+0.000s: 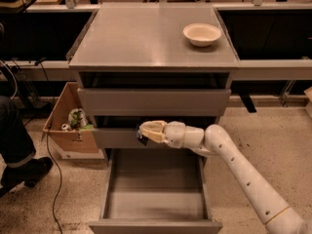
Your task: Pick rxbar blueberry from bottom drawer and place on counter
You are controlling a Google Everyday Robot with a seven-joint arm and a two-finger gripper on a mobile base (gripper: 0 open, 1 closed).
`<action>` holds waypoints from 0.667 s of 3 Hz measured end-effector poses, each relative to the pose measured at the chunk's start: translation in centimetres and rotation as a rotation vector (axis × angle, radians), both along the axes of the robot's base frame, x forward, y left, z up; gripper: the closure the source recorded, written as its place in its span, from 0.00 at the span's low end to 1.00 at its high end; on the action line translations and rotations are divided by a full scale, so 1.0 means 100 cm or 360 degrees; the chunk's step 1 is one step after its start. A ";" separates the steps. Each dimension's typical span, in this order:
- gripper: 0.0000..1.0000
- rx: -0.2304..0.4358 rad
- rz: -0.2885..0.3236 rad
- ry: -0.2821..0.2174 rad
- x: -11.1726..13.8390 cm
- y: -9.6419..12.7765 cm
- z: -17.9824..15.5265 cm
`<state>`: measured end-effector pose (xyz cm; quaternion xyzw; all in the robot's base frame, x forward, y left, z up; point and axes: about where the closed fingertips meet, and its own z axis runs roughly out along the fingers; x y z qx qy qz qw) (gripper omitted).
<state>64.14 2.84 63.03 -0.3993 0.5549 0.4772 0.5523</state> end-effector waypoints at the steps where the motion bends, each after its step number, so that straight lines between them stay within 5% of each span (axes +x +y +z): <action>1: 1.00 -0.0033 -0.0003 -0.0105 0.011 -0.005 0.060; 2: 1.00 -0.0077 0.0001 -0.0235 0.019 -0.007 0.132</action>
Offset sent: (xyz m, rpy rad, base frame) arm 0.0313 -0.0145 0.2647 -0.1078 -0.3007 -0.0046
